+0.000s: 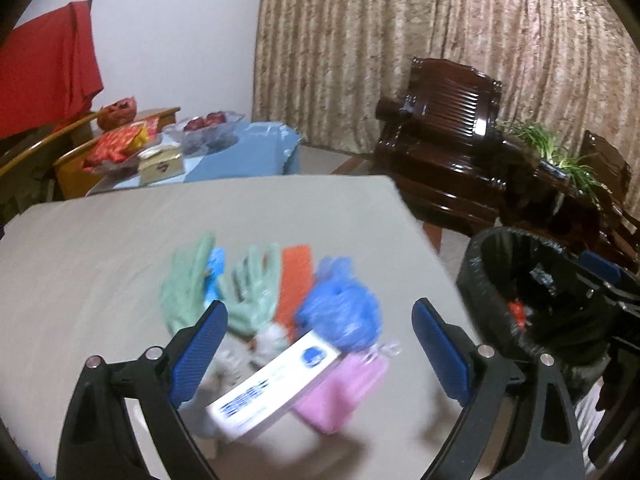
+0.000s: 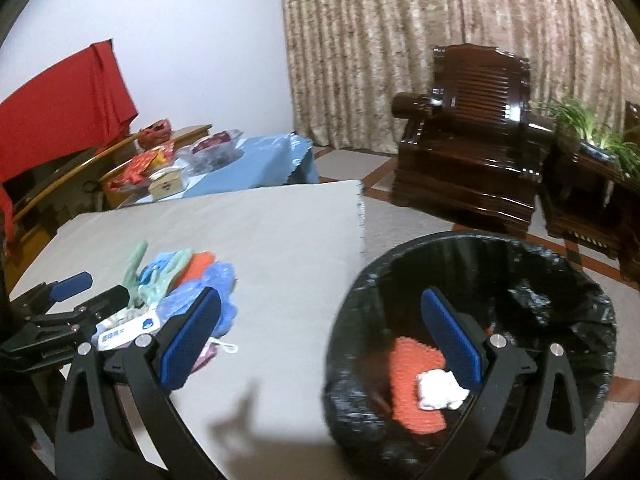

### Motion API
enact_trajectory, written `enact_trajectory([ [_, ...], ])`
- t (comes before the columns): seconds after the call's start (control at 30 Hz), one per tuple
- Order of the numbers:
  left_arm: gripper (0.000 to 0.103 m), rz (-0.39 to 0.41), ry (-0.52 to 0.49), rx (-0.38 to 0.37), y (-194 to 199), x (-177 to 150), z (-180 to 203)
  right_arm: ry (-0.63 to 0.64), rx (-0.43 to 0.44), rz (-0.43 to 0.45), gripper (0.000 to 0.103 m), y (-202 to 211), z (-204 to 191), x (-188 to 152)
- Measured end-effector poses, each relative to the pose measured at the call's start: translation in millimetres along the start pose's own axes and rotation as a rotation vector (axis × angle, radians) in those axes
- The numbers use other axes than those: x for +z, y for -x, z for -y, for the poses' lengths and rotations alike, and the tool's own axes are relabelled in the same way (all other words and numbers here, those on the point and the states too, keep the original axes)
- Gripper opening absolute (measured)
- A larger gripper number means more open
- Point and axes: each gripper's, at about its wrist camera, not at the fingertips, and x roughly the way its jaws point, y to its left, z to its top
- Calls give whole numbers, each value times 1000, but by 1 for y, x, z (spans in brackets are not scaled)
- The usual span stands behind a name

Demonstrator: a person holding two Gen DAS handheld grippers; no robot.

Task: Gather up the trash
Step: 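Bring both tools back over the remaining pile on the table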

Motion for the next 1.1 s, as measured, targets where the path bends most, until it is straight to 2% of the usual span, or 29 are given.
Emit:
enact_trajectory([
  [0.27, 88, -36, 21, 19, -4, -22, -35, 55, 47, -35, 97, -17, -33, -7],
  [0.63, 84, -101, 9, -23, -22, -37, -45, 80, 44, -47, 98, -23, -40, -7],
  [0.87, 69, -152, -10, -47, -32, -47, -44, 80, 43, -46, 97, -24, -40, -7],
  [0.9, 63, -152, -14, -47, -31, -47, -44, 80, 42, -46, 98, -24, -40, -8],
  [0.93, 62, -158, -14, -52, -30, -47, -43, 77, 41, -45, 98, -25, -40, -8],
  [1.1, 50, -182, 7, -85, -26, -46, -40, 73, 43, -39, 98, -23, -36, -8],
])
